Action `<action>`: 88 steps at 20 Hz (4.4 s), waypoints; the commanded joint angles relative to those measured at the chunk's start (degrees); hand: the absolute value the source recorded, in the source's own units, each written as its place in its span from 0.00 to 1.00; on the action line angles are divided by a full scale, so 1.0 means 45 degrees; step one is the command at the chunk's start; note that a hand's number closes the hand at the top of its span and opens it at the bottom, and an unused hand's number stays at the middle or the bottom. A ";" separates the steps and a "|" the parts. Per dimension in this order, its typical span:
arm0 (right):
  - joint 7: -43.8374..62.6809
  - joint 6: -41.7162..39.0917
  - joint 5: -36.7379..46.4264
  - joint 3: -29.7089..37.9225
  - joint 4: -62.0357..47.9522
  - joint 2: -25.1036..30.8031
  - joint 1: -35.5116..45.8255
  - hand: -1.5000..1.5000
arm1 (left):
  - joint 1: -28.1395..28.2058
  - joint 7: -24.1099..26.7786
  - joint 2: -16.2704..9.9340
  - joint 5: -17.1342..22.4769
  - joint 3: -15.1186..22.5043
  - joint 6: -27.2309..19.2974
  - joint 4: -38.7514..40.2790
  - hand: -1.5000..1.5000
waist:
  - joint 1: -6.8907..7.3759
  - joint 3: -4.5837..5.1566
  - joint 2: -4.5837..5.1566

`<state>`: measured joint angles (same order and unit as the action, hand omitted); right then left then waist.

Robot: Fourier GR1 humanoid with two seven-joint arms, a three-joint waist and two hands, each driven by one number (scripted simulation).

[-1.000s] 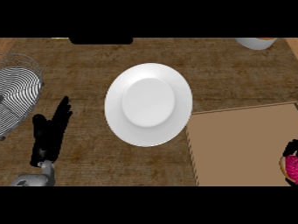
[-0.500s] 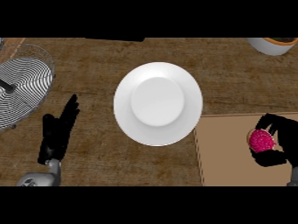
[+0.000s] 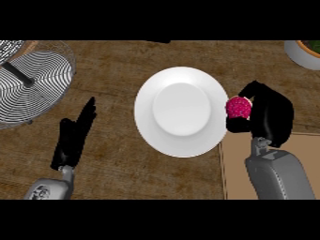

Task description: Pick the cupcake from the tray and place it in the plate

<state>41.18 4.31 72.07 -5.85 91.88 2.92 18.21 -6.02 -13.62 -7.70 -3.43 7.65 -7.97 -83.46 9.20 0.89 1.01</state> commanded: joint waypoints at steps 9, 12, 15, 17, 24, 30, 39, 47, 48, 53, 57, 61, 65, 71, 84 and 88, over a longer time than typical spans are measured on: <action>0.8278 -0.0094 0.4612 -0.1684 -0.3070 -0.0642 0.5047 1.00 | -0.0494 -0.0134 0.0070 -0.0115 0.0031 -0.0016 0.0288 0.50 | -0.0006 -0.0130 0.0018; 0.9195 -0.0054 0.4642 -0.2126 -0.4028 -0.0642 0.5663 1.00 | -0.0315 -0.0061 0.0564 -0.0128 0.0332 -0.0177 0.0349 0.50 | 0.0000 -0.0151 0.0037; 0.9743 0.0008 0.4284 -0.1975 -0.5036 -0.0642 0.6230 1.00 | -0.0613 -0.0181 0.0357 -0.0136 0.0083 -0.0202 0.0336 0.50 | -0.0151 -0.0177 0.0063; 0.9764 0.0189 0.4072 -0.1771 -0.5380 -0.0642 0.6514 1.00 | -0.0623 -0.0245 0.0369 -0.0159 0.0011 -0.0307 0.0357 0.50 | -0.0286 -0.0186 0.0038; 0.9781 0.0974 0.2517 -0.1219 -0.6669 -0.0641 0.5993 1.00 | 0.0035 0.0354 0.0198 0.0007 -0.0312 -0.0270 0.0553 0.50 | -0.0603 -0.0201 0.0020; 0.9402 0.1805 -0.0723 -0.1163 -0.7459 -0.0641 0.5551 1.00 | -0.0462 -0.0114 0.0280 -0.0071 -0.0198 -0.0288 0.0304 0.50 | -0.0610 -0.0233 0.0015; 0.8330 0.4226 -0.3742 -0.3408 -0.8554 -0.0641 0.5898 0.00 | -0.0035 0.0297 0.0123 -0.0074 -0.0481 -0.0314 0.0559 0.50 | -0.0956 -0.0212 -0.0079; 0.6399 0.8881 -0.2214 -0.2975 -0.5782 -0.0641 0.5829 0.00 | 0.0273 0.0425 0.0240 -0.0022 -0.0667 -0.0531 0.0771 0.50 | -0.1431 -0.0218 -0.0216; 0.6280 0.9394 -0.2060 -0.2877 -0.5508 -0.0642 0.5524 0.00 | 0.0505 0.0109 0.0013 0.0090 -0.0773 -0.0418 0.0402 0.50 | -0.1477 -0.0228 -0.0290; 0.6765 1.1691 -0.2454 -0.4567 -0.5013 -0.0643 0.4194 0.00 | 0.0449 0.0795 0.0324 0.0070 -0.0787 -0.0550 0.0755 0.50 | -0.1526 -0.0196 -0.0222; 0.6695 1.3184 -0.2355 -0.5956 -0.4930 -0.0644 0.3156 0.00 | 0.0438 0.0282 -0.0012 0.0195 -0.1053 -0.0391 0.0544 0.50 | -0.1678 -0.0199 -0.0233; 0.6748 1.4564 -0.2188 -0.7015 -0.5561 -0.0644 0.3005 0.00 | 0.1165 0.0739 -0.0229 0.0305 -0.1111 -0.0109 0.0104 0.50 | -0.1583 -0.0200 -0.0217; 0.7305 1.4323 -0.2012 -0.6817 -0.5984 -0.0645 0.3941 0.00 | 0.0220 0.0284 -0.0114 0.0109 -0.1222 -0.0305 0.0723 0.50 | -0.1800 -0.0195 -0.0219; 0.7977 1.5087 -0.1661 -0.6878 -0.7675 -0.0645 0.3999 0.00 | 0.0377 0.0029 0.0288 -0.0105 -0.0827 -0.0537 0.0175 0.50 | -0.1617 -0.0198 -0.0199; 0.9639 1.4236 -0.0448 -0.6595 -0.7849 -0.0646 0.3920 0.00 | 0.0405 0.0475 0.0184 -0.0137 -0.1251 -0.0543 0.0639 0.50 | -0.1769 -0.0191 -0.0223; 0.9814 1.4181 0.0341 -0.6742 -0.6880 -0.0646 0.2579 0.00 | 0.0362 -0.0099 0.0011 -0.0037 -0.1293 -0.0379 0.0132 0.50 | -0.1897 -0.0195 -0.0272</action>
<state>74.38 67.17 70.98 -35.79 58.23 0.25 30.93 -2.89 -12.80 -7.35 -3.42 2.51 -9.34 -82.98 0.95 0.02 -0.17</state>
